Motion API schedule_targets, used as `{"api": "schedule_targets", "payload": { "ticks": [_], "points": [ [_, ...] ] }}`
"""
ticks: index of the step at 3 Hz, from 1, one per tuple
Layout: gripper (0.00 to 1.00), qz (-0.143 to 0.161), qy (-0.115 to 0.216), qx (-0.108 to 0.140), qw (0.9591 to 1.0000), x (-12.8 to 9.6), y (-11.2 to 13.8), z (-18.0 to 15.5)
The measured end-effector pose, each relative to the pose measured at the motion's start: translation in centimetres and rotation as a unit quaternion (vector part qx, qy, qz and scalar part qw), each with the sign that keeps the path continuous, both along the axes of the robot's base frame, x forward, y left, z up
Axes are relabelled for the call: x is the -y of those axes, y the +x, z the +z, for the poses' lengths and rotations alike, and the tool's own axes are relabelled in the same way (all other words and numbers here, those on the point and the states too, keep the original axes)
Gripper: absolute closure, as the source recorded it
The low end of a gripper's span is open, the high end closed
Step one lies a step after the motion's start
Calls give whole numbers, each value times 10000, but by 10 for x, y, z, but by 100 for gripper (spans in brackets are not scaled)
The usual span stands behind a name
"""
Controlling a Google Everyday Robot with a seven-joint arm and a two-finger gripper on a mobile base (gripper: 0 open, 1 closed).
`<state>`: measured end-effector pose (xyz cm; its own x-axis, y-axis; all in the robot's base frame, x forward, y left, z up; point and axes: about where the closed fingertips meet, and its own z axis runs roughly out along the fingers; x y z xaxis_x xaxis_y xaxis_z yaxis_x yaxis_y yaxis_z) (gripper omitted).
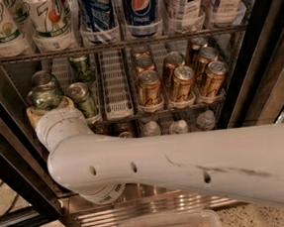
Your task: Pick green can from middle shelf of fridge
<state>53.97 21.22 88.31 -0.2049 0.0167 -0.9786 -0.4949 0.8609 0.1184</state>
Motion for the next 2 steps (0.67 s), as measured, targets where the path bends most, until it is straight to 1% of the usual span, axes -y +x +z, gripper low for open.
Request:
{"api": "schedule_targets", "payload": {
  "ticks": [1, 2],
  "points": [
    [100, -46, -181, -257, 9995, 50, 8, 1],
    [100, 64, -313, -372, 9988, 94, 16, 2]
  ]
}}
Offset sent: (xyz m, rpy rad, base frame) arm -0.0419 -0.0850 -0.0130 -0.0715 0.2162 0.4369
